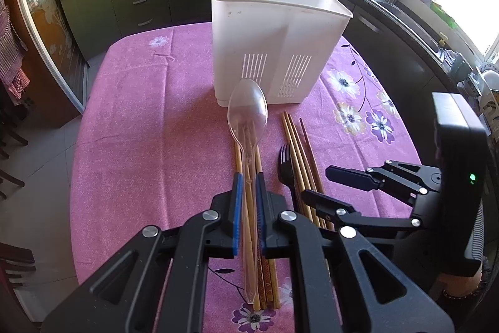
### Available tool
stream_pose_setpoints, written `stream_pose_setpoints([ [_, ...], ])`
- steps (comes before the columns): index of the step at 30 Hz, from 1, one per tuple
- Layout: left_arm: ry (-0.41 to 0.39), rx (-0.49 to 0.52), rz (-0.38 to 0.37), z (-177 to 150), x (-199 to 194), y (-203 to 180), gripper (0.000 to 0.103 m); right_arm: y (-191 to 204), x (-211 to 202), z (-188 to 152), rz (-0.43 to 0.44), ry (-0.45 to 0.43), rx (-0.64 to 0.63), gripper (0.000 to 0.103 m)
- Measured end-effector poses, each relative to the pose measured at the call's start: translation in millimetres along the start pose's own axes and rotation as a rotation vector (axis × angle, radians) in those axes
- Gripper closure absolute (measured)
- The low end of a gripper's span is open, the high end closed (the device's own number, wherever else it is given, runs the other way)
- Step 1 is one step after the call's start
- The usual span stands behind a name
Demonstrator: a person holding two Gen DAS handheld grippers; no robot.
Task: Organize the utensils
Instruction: 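Lift the spoon with the left gripper while the right gripper grasps the black fork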
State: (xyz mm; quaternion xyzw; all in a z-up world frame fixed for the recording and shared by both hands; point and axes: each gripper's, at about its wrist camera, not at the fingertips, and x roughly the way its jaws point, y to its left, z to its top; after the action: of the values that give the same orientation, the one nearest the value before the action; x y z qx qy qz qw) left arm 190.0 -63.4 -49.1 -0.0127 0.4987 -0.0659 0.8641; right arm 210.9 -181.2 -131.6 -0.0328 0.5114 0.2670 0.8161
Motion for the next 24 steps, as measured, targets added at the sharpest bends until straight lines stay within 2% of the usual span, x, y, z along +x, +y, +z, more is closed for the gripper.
stream_pose_setpoints([
  [3,-0.002,0.001,-0.002,-0.5,-0.8,3.3,0.095,2.1,9.2,5.5,0.02,0.016,0.013,0.068],
  [7,-0.003,0.002,-0.003,-1.5,0.4,6.9,0.095,4.4,17.9,12.5,0.015,0.025,0.02,0.08],
  [14,0.0,0.005,-0.007,-5.1,2.0,7.7,0.095,7.0,32.5,19.7,-0.016,0.054,0.025,0.081],
  [16,0.001,0.005,-0.007,-5.5,2.5,9.1,0.095,9.1,37.6,21.0,-0.019,0.063,0.022,0.09],
  [19,0.001,0.005,-0.007,-5.6,2.6,9.5,0.095,11.2,44.0,22.8,-0.023,0.068,0.018,0.098],
  [24,-0.005,0.001,-0.008,-5.7,1.0,12.4,0.095,12.1,26.3,16.6,0.008,0.02,0.012,0.098],
])
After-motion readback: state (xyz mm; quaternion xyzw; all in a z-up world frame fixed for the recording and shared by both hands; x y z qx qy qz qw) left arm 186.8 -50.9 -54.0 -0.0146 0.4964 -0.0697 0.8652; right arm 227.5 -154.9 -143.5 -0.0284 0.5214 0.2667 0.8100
